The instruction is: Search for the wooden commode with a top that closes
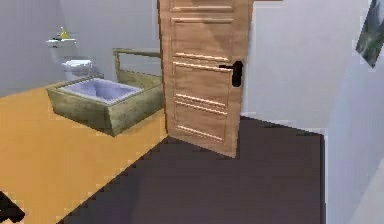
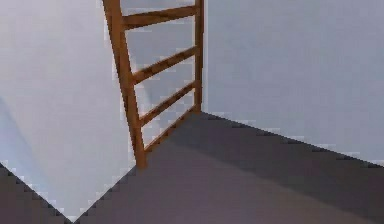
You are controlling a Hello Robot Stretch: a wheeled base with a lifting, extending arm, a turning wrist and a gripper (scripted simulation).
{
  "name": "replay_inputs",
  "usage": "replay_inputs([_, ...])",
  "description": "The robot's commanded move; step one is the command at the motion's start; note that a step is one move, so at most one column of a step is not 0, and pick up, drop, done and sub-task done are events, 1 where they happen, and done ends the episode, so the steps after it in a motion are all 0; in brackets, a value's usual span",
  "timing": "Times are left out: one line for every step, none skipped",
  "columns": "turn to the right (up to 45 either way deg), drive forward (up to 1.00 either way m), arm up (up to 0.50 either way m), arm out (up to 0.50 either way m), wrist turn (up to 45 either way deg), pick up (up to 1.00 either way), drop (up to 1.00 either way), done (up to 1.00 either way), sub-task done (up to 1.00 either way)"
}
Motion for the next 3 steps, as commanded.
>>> replay_inputs([6.0, 0.0, 0.0, 0.0, 0.0, 0.0, 0.0, 0.0, 0.0])
replay_inputs([0.0, 0.8, 0.0, 0.0, 0.0, 0.0, 0.0, 0.0, 0.0])
replay_inputs([-45.0, 0.0, 0.0, 0.0, 0.0, 0.0, 0.0, 0.0, 0.0])
